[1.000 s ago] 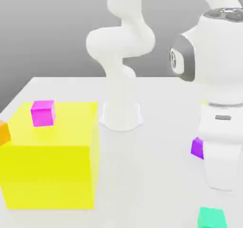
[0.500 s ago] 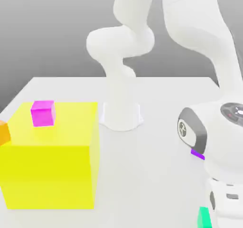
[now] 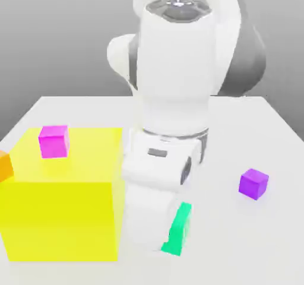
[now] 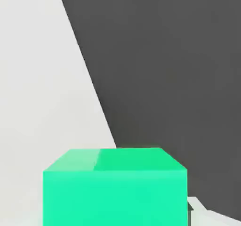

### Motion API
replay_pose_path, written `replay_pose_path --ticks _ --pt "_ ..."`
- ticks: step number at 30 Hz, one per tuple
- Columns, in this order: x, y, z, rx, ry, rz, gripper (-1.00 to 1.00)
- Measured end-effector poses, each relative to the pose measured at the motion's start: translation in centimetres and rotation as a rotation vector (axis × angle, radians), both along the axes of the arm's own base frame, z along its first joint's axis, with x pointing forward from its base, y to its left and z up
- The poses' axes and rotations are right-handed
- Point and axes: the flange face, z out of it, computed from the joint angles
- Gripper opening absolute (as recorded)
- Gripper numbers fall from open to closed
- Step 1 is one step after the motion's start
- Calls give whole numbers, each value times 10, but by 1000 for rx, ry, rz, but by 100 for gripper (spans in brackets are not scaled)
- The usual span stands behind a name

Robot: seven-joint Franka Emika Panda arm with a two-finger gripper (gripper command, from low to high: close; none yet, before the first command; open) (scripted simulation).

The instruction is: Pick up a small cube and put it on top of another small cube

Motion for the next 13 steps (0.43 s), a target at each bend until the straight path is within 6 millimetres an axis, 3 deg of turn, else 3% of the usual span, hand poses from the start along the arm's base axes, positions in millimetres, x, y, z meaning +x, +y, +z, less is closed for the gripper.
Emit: replay_pose_path --ticks 3,5,6,7,10,11,13 --pt "-44 -118 49 3 7 -159 -100" --pt "-81 -175 73 11 16 -238 -100" --pt "-98 -195 80 16 21 -266 -100" --pt "-105 -202 75 19 23 -274 -100" --pt "-109 -206 37 22 25 -276 -100" --pt "-110 -207 29 21 26 -277 100" --pt "-110 -207 29 21 26 -277 100"
